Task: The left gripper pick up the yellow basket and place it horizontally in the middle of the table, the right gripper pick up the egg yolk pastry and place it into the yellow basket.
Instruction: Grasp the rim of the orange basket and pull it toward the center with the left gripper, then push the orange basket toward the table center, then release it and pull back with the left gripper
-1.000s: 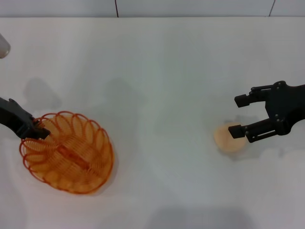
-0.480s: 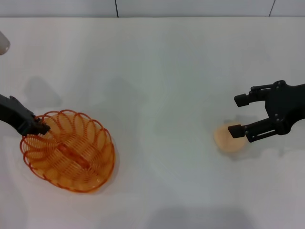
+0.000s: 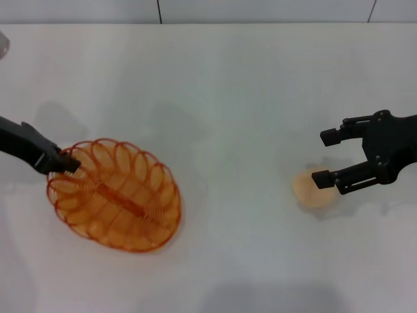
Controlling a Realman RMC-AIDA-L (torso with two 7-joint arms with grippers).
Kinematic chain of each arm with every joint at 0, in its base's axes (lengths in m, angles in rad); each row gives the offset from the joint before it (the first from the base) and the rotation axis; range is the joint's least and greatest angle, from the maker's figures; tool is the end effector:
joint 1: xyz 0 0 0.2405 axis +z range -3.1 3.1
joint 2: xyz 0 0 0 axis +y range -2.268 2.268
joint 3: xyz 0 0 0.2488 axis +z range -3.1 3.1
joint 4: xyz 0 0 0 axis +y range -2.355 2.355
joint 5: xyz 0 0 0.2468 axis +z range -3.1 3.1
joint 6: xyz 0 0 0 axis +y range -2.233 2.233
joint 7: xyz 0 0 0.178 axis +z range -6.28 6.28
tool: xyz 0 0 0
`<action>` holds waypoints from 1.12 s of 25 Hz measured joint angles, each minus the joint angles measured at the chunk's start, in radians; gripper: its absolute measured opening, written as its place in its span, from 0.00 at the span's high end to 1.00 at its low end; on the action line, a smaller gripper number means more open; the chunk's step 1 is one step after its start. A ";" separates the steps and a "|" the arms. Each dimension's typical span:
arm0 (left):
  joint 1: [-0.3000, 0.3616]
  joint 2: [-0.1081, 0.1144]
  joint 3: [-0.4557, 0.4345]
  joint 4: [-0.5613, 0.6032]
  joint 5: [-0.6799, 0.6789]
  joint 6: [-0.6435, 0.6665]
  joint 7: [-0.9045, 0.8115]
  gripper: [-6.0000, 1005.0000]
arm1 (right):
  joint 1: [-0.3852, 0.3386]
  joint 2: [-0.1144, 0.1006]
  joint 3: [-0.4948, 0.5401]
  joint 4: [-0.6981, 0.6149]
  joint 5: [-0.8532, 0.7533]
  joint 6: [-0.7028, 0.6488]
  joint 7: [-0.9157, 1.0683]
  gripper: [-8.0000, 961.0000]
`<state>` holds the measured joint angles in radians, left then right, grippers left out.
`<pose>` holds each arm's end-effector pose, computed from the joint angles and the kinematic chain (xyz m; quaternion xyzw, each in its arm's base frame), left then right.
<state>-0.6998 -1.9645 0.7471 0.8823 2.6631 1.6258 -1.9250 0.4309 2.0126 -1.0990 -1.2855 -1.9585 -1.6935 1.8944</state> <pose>-0.2948 0.4002 0.0453 -0.9293 -0.3323 0.1114 0.1166 0.1828 0.3591 0.0289 -0.9791 0.1634 0.1032 0.0632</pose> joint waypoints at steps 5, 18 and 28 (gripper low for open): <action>0.002 -0.006 -0.010 0.024 -0.028 0.010 -0.048 0.89 | -0.001 0.000 -0.001 0.000 0.000 0.000 0.000 0.09; -0.014 -0.007 -0.003 0.058 -0.093 0.021 -0.238 0.91 | -0.001 0.000 0.002 0.000 0.001 0.003 0.000 0.09; -0.035 -0.016 -0.002 0.058 -0.123 0.010 -0.494 0.91 | 0.001 0.000 0.003 0.000 0.013 0.002 0.000 0.09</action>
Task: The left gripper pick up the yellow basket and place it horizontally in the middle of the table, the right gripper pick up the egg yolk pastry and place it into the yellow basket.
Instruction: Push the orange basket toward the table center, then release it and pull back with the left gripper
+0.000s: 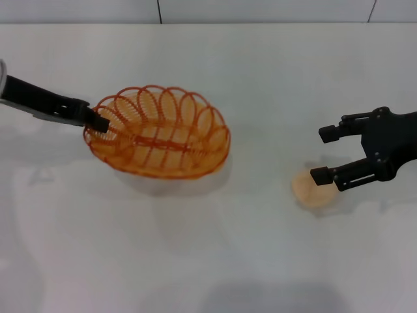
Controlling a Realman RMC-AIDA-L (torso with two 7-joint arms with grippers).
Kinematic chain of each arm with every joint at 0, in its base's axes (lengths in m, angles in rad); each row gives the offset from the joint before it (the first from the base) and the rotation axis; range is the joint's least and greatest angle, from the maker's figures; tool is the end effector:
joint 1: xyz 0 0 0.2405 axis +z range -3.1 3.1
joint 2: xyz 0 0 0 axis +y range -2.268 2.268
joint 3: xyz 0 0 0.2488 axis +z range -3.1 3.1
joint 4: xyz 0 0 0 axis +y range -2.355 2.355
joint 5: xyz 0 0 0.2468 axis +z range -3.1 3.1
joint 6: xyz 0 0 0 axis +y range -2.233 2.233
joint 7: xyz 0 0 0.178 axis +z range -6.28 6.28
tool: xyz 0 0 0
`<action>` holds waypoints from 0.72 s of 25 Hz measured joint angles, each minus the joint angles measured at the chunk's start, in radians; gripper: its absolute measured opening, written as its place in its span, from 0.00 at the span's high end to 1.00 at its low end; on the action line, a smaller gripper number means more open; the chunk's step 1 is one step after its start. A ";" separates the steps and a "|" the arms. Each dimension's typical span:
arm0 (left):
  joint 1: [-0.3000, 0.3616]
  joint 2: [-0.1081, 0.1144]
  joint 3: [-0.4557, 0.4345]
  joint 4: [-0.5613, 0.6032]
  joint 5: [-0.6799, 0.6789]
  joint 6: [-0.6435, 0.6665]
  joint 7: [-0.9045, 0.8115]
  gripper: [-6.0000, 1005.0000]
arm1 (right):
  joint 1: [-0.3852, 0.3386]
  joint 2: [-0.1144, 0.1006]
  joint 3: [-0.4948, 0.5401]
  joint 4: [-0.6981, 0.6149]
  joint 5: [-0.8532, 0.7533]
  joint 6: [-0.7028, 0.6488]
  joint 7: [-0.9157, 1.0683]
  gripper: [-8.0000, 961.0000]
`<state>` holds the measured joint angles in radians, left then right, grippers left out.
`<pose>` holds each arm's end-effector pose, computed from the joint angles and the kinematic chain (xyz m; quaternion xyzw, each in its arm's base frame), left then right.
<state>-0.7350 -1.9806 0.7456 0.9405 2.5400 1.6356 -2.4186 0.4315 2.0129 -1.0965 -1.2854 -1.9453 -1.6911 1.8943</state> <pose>-0.2498 0.4202 0.0463 -0.8470 -0.5139 0.0139 0.1353 0.1805 0.3598 0.0299 -0.9784 0.1623 0.1105 0.0643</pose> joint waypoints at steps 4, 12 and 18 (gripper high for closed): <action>-0.001 -0.007 0.001 -0.005 -0.019 -0.017 -0.070 0.91 | 0.001 0.000 0.001 0.000 0.008 -0.001 0.000 0.09; 0.009 -0.045 0.002 -0.013 -0.065 -0.034 -0.159 0.91 | 0.000 -0.001 0.002 -0.002 0.014 -0.010 0.000 0.09; 0.010 -0.069 0.004 -0.042 -0.057 -0.035 -0.181 0.90 | 0.002 -0.002 0.004 -0.006 0.016 -0.020 -0.005 0.09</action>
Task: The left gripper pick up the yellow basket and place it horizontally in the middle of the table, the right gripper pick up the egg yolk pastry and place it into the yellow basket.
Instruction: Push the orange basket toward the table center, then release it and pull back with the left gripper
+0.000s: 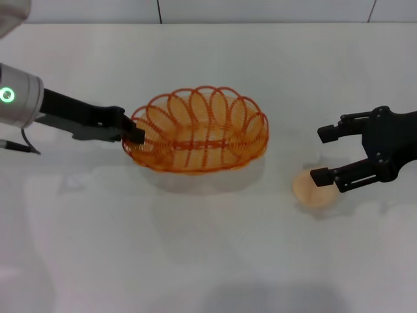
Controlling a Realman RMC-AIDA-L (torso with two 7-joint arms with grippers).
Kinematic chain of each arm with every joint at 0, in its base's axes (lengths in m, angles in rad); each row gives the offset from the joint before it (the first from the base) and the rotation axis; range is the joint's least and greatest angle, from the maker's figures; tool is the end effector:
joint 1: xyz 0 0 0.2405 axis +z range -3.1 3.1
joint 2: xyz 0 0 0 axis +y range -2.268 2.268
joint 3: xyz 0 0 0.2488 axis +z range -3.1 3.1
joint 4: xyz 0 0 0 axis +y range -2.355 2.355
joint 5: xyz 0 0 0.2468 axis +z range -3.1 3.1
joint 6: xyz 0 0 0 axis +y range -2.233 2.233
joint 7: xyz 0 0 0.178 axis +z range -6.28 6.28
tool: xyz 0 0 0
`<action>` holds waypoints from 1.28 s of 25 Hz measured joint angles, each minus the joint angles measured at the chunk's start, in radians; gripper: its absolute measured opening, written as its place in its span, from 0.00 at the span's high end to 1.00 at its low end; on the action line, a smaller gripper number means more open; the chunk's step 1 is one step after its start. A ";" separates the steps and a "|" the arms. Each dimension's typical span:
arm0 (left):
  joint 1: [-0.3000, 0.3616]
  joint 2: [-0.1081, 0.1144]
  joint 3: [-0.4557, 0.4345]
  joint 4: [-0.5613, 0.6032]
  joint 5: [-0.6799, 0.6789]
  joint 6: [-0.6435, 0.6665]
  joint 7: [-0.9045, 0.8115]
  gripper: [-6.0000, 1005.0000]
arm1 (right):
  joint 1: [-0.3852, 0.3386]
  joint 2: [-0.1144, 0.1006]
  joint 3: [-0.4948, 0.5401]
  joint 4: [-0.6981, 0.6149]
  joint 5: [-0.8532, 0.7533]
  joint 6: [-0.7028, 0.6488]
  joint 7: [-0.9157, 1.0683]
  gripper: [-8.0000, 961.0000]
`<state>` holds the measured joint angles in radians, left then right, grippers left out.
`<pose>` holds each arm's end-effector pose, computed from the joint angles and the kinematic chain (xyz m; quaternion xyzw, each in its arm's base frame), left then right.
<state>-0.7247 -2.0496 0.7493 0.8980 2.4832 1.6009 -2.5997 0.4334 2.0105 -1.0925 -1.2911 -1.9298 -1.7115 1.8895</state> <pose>-0.2399 0.4109 0.0058 -0.7928 -0.6018 -0.0310 0.0913 0.1768 0.3573 0.0323 -0.9795 0.1545 0.1158 0.0570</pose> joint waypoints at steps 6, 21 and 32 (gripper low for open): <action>-0.004 0.011 0.034 -0.011 0.012 -0.001 -0.036 0.90 | 0.000 -0.001 0.000 0.001 0.011 -0.006 -0.003 0.09; -0.051 0.027 0.044 -0.063 0.090 -0.040 -0.074 0.89 | 0.006 0.001 -0.008 0.004 0.023 -0.008 -0.006 0.09; -0.087 0.019 0.052 -0.141 0.088 -0.111 -0.057 0.89 | 0.007 0.000 -0.007 0.006 0.023 -0.008 -0.007 0.09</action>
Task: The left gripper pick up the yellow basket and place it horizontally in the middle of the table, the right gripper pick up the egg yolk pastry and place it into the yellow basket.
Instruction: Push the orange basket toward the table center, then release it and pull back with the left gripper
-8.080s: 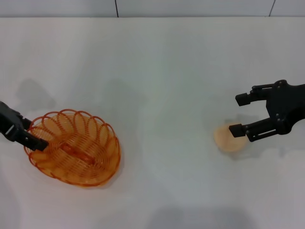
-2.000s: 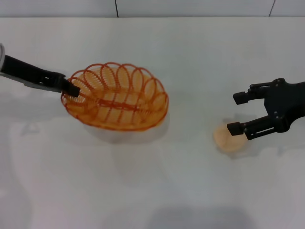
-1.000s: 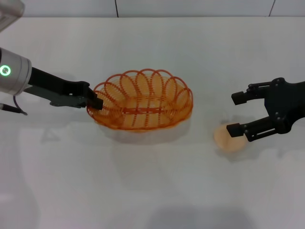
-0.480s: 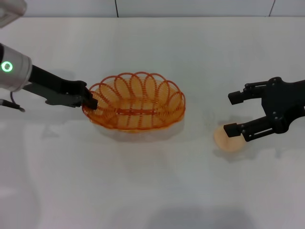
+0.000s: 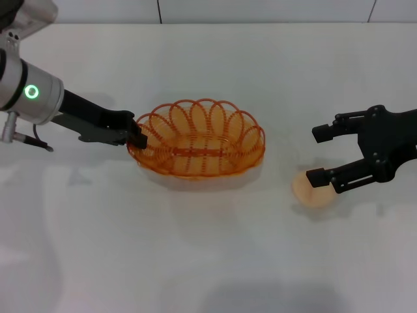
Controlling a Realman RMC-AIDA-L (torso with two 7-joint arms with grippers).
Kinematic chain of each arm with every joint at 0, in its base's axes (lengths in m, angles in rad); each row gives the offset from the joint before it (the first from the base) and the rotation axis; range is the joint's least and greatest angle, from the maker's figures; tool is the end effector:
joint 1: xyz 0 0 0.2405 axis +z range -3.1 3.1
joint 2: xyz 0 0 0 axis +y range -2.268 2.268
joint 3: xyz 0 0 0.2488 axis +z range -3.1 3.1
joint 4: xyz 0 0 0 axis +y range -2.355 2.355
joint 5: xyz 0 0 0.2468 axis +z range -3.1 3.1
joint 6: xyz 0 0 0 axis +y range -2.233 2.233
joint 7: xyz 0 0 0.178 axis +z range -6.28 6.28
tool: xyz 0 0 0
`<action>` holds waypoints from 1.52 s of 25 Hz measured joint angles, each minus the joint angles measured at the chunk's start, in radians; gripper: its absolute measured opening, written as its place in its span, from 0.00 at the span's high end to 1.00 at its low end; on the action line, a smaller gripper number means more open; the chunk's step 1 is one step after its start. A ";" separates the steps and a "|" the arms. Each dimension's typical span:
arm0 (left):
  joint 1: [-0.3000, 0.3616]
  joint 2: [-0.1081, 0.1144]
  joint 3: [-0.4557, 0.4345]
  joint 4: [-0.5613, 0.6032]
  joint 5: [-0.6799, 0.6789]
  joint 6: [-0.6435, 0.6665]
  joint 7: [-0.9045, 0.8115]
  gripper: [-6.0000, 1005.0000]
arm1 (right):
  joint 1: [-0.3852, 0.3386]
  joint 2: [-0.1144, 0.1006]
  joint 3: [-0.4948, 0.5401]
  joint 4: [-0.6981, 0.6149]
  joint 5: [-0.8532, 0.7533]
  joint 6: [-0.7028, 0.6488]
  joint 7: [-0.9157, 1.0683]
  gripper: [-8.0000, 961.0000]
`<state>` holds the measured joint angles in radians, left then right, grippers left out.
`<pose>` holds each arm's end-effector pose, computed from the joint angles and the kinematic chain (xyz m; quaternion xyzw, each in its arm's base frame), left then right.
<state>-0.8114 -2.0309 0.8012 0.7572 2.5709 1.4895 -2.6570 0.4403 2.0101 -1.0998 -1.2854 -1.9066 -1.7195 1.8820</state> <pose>-0.2426 0.4264 -0.0173 -0.7823 -0.6123 0.0224 0.1123 0.1709 0.3562 0.0307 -0.9803 0.1456 0.1248 0.0474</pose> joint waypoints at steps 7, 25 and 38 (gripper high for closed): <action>-0.001 -0.015 -0.001 -0.014 -0.008 -0.019 -0.002 0.88 | 0.000 -0.001 0.000 0.000 0.000 0.000 -0.006 0.09; -0.004 -0.020 0.066 -0.050 0.008 -0.070 -0.028 0.87 | -0.003 -0.001 0.001 0.028 0.000 -0.002 -0.033 0.10; -0.010 -0.025 0.087 -0.050 0.025 -0.097 -0.034 0.87 | -0.001 -0.002 0.002 0.028 0.000 -0.002 -0.035 0.10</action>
<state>-0.8215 -2.0555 0.8886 0.7071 2.5954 1.3924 -2.6909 0.4397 2.0081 -1.0983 -1.2570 -1.9067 -1.7211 1.8468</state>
